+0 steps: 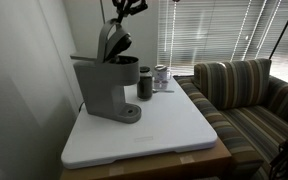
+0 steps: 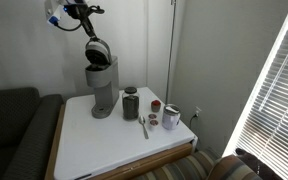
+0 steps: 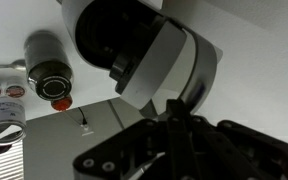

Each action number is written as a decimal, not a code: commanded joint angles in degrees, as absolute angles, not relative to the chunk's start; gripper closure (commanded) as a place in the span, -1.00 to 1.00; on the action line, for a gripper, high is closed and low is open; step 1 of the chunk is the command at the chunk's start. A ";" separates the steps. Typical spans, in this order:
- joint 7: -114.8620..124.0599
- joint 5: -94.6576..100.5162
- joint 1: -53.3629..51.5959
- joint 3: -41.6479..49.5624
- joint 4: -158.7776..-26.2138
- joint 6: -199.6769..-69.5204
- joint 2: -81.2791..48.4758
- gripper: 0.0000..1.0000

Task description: Open the coffee maker lid

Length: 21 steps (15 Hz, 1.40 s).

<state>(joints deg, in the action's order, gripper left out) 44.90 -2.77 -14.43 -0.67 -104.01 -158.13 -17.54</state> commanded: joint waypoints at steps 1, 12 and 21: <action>41.45 -4.43 -12.97 -1.97 -98.10 -154.55 -20.74 1.00; 40.03 -4.71 -13.09 -1.82 -90.85 -150.40 -24.86 1.00; 45.15 -4.65 -13.18 0.35 -98.83 -153.72 -20.19 1.00</action>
<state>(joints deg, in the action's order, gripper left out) 44.13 -3.93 -13.93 -0.15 -94.20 -151.83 -22.72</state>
